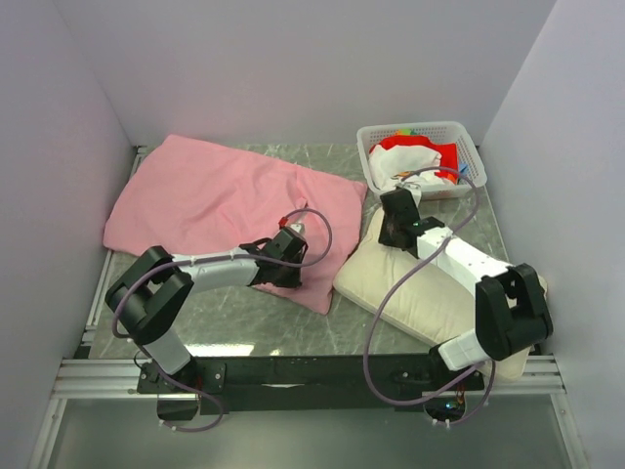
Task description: Put the pillow into the pillowcase
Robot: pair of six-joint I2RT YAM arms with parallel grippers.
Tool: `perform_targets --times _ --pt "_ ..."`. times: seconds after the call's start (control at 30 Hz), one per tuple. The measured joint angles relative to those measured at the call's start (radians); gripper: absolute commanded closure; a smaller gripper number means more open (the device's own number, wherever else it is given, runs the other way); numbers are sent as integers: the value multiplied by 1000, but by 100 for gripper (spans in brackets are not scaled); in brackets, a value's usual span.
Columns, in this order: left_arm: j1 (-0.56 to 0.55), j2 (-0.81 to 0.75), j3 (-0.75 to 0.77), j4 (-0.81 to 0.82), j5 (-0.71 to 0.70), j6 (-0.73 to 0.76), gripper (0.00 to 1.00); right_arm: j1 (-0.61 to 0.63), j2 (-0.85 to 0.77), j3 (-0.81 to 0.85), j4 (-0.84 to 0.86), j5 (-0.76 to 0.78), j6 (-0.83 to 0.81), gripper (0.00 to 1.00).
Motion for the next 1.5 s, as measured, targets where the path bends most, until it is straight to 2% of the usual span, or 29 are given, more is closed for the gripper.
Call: perform_targets --times 0.37,0.6,0.87,0.9,1.0,1.03,1.07,1.1,1.13,1.2,1.33,1.5 --pt "0 -30 -64 86 2 -12 99 -23 -257 11 -141 -20 -3 100" --pt "-14 -70 -113 109 28 -27 99 -28 -315 48 -208 -63 -5 100" --pt "-128 -142 -179 85 54 -62 99 -20 -326 114 -234 -132 -6 100" --pt "-145 -150 -187 84 56 -71 97 -16 -326 120 -235 -138 -6 100" --pt "-193 -177 -209 69 73 -93 75 -2 -325 132 -232 -155 -6 100" --pt "-206 -191 -218 57 80 -102 55 5 -325 135 -230 -158 -5 100" --pt "-212 -206 -224 44 82 -105 41 10 -325 136 -229 -161 -4 100" --pt "-216 -226 -227 21 82 -107 30 16 -325 136 -226 -164 -3 100" --pt "-218 -256 -228 -8 77 -123 24 21 -325 136 -224 -168 -3 100" --pt "-217 -316 -223 -60 55 -134 22 31 -323 136 -217 -172 -2 100" --pt "-198 -431 -141 -198 -35 -164 24 64 -322 130 -194 -176 3 100" --pt "-43 -454 12 -257 -135 -141 24 172 -310 85 -137 -170 23 100"
